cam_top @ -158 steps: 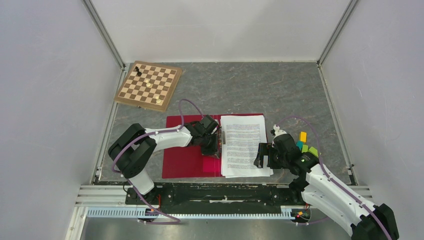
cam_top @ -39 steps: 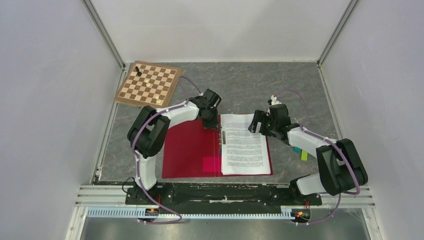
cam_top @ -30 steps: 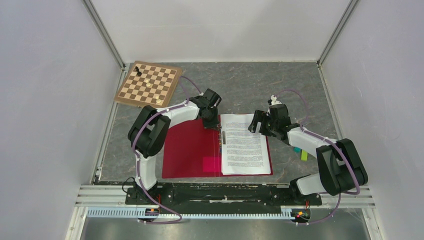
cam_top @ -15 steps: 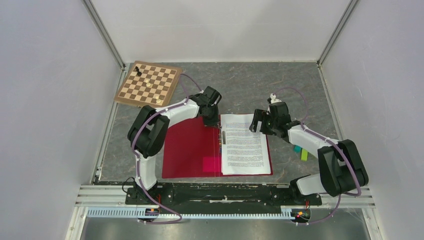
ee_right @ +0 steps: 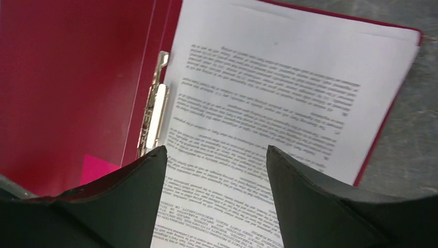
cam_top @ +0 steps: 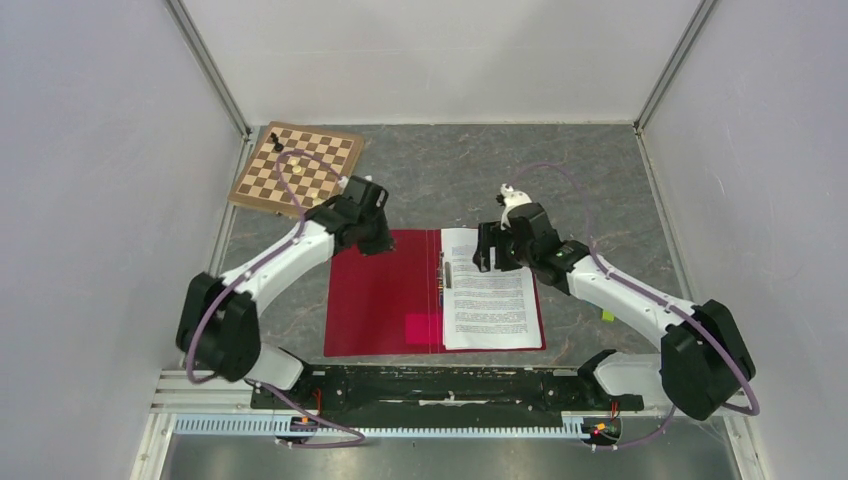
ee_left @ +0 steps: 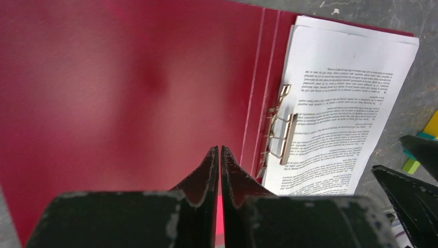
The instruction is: Put the files into the folder
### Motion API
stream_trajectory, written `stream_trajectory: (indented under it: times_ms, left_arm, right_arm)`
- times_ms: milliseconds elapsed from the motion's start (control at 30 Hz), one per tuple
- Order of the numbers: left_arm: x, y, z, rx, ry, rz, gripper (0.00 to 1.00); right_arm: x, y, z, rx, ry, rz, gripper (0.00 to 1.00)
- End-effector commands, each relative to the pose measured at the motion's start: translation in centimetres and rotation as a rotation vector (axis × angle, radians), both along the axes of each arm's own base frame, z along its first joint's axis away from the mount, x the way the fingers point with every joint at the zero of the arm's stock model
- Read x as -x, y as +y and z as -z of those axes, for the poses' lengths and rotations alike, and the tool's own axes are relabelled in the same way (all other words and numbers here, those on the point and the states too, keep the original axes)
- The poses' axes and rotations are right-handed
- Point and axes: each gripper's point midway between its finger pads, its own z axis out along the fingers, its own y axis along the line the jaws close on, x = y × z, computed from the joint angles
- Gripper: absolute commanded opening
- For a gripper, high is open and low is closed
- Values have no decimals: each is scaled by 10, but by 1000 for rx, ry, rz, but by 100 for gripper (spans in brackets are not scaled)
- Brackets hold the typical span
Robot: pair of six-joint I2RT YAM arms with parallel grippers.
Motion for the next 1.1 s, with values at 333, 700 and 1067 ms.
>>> stream_trajectory:
  times_ms: [333,700,1067]
  left_arm:
    - [49,57,5,2,-18,-70,10]
    - [42,55,2,41,-22,-21,9]
    - [35,54,9,53,-10,-14,9]
  right_arm:
    - [22,77,20,67,20,-102,53]
    - [4,105,38,101,21,-44,43]
    - [4,113,48,108,49,-58,29]
